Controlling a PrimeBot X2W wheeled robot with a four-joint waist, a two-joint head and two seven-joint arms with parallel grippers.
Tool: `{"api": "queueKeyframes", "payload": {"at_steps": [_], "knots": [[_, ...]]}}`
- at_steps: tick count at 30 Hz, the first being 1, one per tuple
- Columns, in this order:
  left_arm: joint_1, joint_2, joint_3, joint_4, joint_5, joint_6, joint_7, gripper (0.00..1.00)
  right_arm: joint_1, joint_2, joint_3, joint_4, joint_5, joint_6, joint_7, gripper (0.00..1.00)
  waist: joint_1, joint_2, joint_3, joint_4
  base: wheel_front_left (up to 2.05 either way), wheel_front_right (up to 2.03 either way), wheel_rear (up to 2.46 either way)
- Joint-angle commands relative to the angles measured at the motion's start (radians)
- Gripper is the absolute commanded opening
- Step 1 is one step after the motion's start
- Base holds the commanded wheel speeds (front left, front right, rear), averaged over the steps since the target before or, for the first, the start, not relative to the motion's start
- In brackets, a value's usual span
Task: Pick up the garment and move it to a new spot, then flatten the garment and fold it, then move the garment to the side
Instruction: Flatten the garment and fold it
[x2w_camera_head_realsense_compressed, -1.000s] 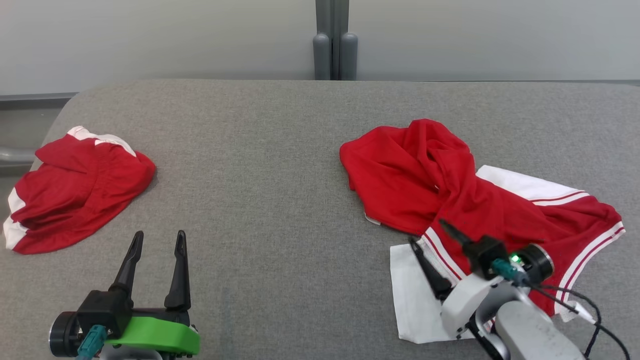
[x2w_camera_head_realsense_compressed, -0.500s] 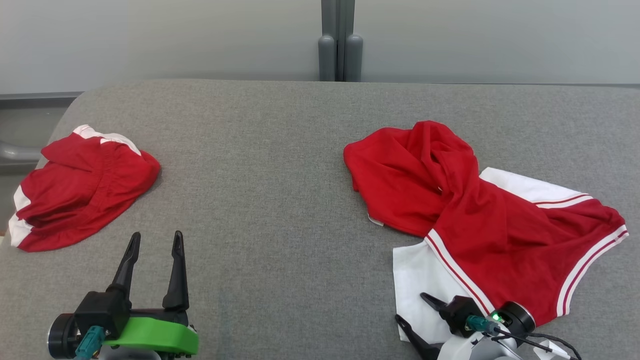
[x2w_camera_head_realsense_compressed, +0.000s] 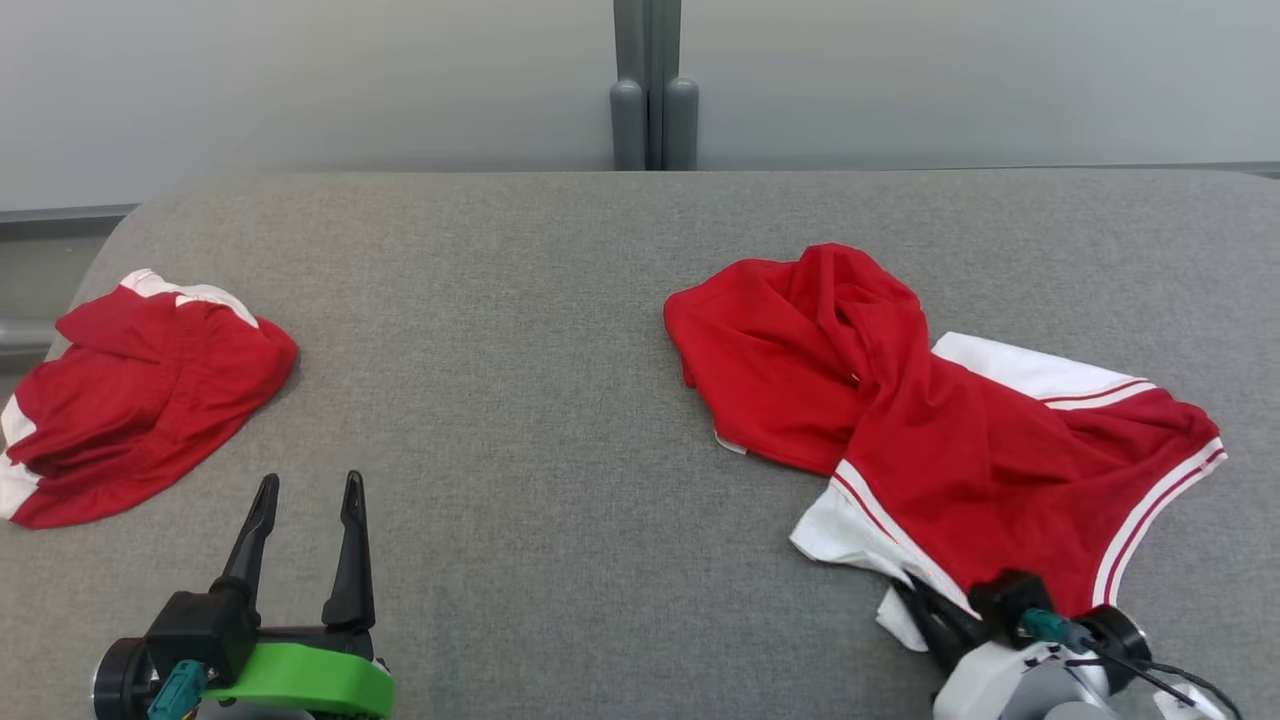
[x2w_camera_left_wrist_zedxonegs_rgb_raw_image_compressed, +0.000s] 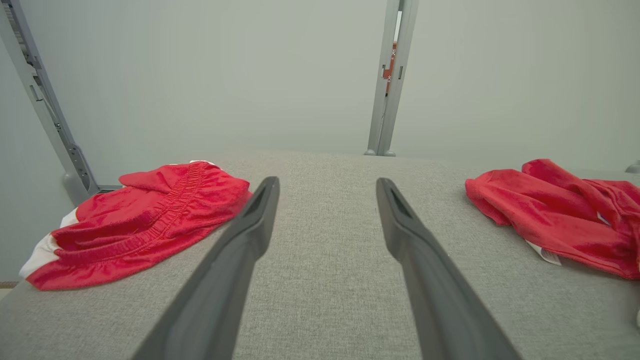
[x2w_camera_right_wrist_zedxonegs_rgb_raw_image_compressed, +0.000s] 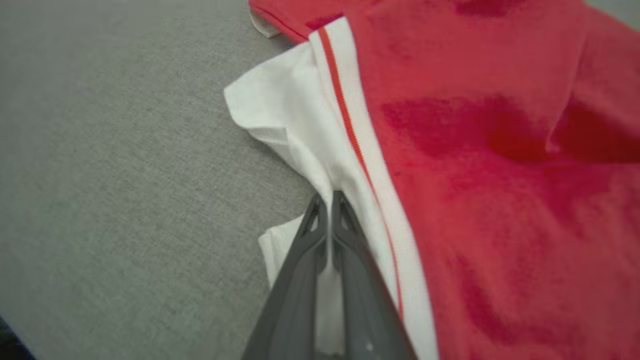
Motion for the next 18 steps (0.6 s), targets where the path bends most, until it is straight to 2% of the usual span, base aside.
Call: {"api": "queueKeyframes", "payload": {"at_steps": [1, 11, 17, 18], "knots": [[0.009, -0.002, 0.006, -0.001, 0.004, -0.003, -0.001, 1.00, 0.033, -0.013, -0.047, -0.029, -0.014, -0.002, -0.012, 0.00, 0.0000, 0.0000, -0.011, -0.012, 0.00, 0.00, 0.00], [0.028, 0.006, 0.007, -0.009, 0.004, -0.003, -0.001, 1.00, 0.261, -0.058, -0.400, -0.268, -0.113, -0.002, 0.001, 0.00, 0.0000, 0.0000, -0.025, -0.047, 0.00, 0.00, 0.00], [0.023, 0.008, 0.004, -0.006, 0.000, -0.003, -0.001, 1.00, 0.364, -0.035, -0.494, -0.338, -0.120, -0.002, 0.043, 0.00, 0.0000, 0.0000, -0.028, -0.055, 0.00, 0.00, 0.00], [0.024, 0.008, 0.004, -0.005, -0.001, -0.003, -0.001, 1.00, 0.369, -0.029, -0.498, -0.349, -0.118, -0.002, 0.041, 0.30, 0.0000, 0.0000, -0.028, -0.057, 0.00, 0.00, 0.00]]}}
